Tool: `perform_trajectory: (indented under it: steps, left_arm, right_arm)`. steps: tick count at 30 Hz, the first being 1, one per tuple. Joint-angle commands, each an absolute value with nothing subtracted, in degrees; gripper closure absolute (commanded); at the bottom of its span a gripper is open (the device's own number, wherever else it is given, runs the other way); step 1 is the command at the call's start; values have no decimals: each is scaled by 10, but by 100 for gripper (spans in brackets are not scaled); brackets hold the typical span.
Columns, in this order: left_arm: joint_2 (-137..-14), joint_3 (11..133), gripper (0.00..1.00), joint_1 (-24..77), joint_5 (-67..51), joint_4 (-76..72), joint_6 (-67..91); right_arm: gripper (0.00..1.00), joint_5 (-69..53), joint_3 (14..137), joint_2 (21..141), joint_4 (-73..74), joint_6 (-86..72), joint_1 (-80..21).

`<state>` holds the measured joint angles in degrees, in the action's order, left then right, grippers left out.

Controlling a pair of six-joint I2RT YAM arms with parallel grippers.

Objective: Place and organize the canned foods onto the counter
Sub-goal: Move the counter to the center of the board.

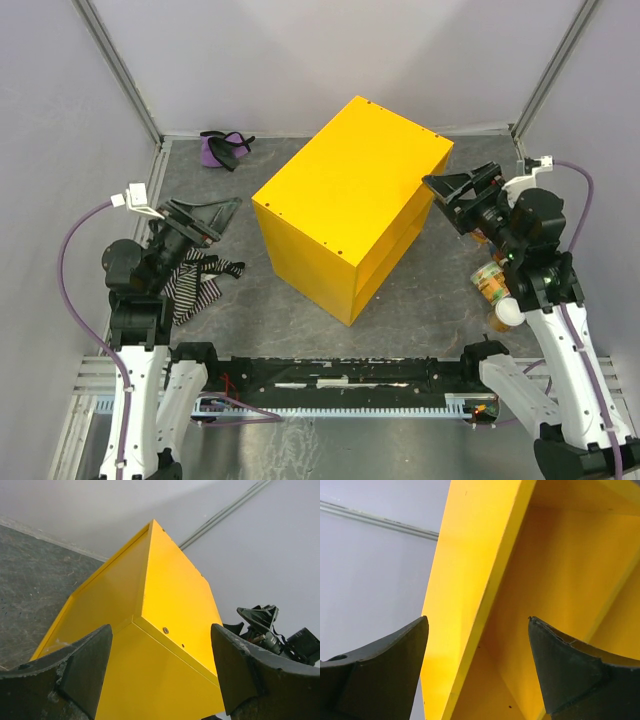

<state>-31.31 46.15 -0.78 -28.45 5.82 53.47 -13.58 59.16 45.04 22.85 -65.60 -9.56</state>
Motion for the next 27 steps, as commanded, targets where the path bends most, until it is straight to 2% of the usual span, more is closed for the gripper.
perform_trajectory:
  steps: [1,3,9,20,24,27]
  left_arm:
    - [-320,471,15,-6,-314,12,561]
    - [-327,469,15,-6,-317,6,563]
    - [-342,466,15,0,-311,0,561]
    - [-364,468,15,4,-288,1,557]
    - [-366,461,16,6,-270,1,555]
    - [-372,458,17,7,-259,-2,551]
  right_arm:
    - [13,-143,615,476,173,-682,-135]
    - [15,-130,615,490,161,-680,-165]
    - [31,-114,632,546,124,-673,-219]
    - [79,-186,662,635,62,-695,-237]
    - [88,-234,684,680,41,-693,-243]
    - [89,-247,688,697,40,-691,-244]
